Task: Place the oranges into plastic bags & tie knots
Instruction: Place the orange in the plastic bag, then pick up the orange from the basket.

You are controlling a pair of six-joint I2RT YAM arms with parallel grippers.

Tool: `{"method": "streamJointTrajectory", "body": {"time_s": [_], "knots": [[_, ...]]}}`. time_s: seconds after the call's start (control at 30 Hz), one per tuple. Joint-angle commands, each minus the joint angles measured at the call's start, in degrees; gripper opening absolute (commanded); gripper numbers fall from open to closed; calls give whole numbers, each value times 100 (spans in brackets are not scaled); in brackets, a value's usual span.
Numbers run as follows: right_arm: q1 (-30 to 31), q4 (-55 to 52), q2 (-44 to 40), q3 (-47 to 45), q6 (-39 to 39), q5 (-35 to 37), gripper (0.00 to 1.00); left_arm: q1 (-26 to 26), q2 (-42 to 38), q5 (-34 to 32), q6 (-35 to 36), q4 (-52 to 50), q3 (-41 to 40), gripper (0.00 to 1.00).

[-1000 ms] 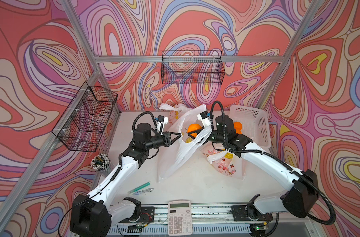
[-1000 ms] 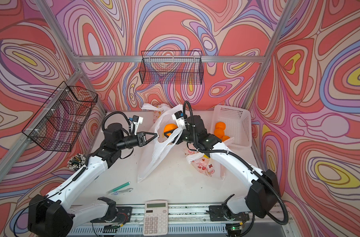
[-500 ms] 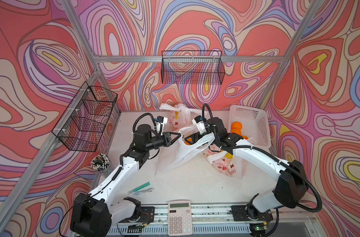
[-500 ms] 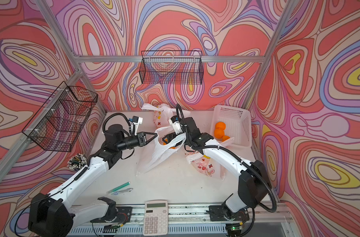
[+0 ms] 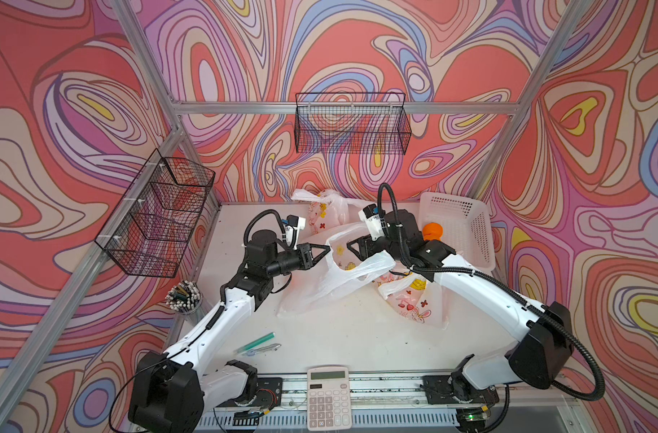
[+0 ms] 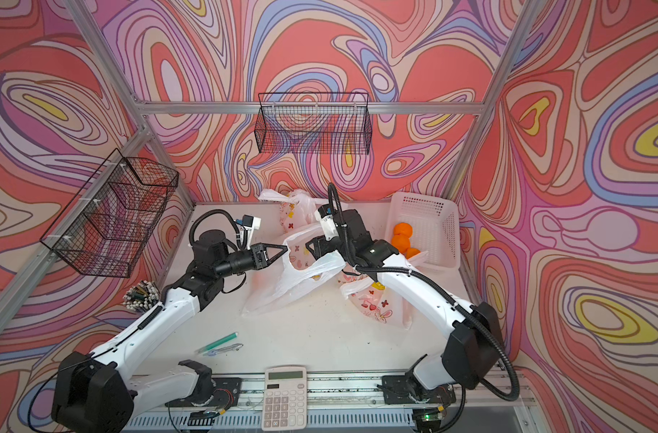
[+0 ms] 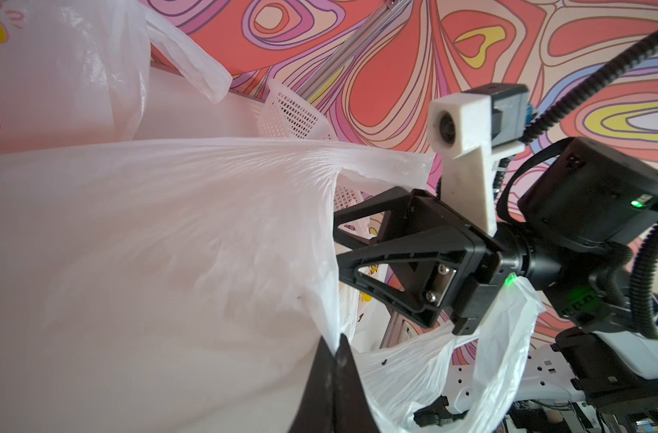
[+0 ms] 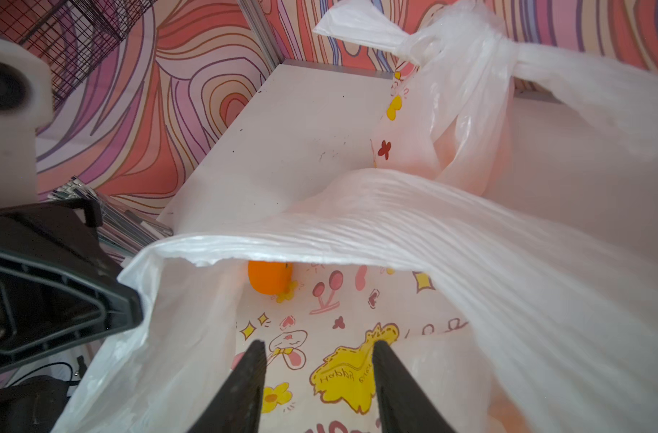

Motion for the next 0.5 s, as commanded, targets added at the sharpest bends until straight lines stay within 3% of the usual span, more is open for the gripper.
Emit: {"method": "streamJointTrajectory", "body": {"time_s": [0.0,0.1,0.23,0.3,0.37,0.47], "knots": [[33,-282,-257,291,-90,384,39,-25,-38,-54,5,260,-76,0],[33,-364,-322,421,-110,362,25,-25,-39,-71,5,265,-87,0],[33,-460,-502,543,-128,418,25,-29,16,-140,40,206,-86,0],[24,-640,-616,632,-171,689,28,-14,15,-237,75,151,-104,0],[-83,-871,-762,673,-227,1118,39,-13,-1,-338,69,120,-130,0],[-780,-1154,-1013,584,-205,1125,51,29,-22,-408,43,103,-135,0]]}}
